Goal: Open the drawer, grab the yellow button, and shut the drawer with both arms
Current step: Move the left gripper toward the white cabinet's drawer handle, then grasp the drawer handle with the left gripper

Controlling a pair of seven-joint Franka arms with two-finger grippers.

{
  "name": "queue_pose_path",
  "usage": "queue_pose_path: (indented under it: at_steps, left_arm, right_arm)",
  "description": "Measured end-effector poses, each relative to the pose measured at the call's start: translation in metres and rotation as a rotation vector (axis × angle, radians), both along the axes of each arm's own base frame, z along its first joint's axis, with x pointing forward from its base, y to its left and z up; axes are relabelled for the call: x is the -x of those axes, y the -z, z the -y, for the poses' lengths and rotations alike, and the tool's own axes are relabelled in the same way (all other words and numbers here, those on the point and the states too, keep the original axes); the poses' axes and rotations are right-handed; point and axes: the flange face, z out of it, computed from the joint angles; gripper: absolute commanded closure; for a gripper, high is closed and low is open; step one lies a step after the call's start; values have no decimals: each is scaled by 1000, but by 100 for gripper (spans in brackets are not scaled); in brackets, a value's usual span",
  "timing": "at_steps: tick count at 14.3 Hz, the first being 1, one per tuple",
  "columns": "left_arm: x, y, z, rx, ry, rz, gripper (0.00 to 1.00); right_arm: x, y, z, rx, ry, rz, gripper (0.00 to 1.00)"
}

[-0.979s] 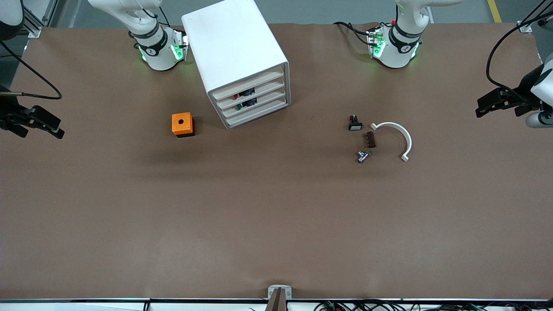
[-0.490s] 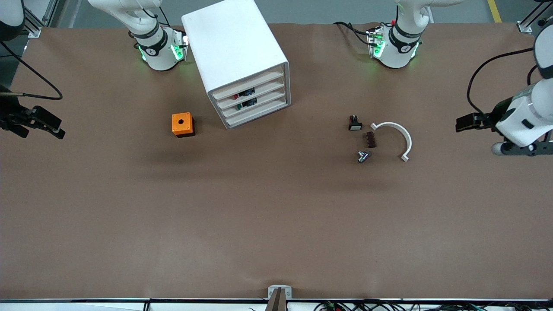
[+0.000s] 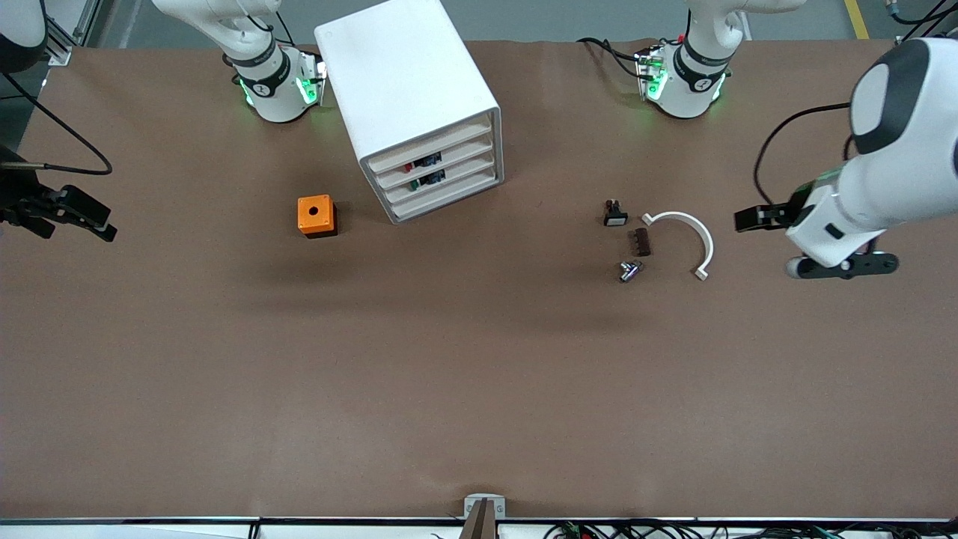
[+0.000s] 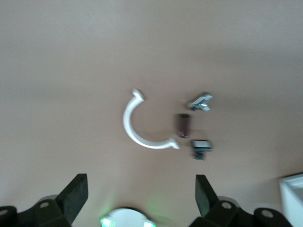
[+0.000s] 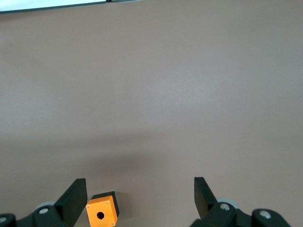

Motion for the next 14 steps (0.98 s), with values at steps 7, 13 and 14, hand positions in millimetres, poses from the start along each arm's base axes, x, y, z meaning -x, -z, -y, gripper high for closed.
queue_pose_path:
  at_steps: [7, 13, 14]
  left_arm:
    - [5, 70, 113, 45, -519, -276, 0]
    - [19, 156, 185, -162, -946, -653, 0]
    - [21, 171, 193, -206, -1009, -723, 0]
  right_arm:
    - [0, 1, 0, 0, 0, -1, 0]
    - [-1, 0, 0, 2, -13, 3, 0]
    - [-1, 0, 0, 2, -15, 3, 0]
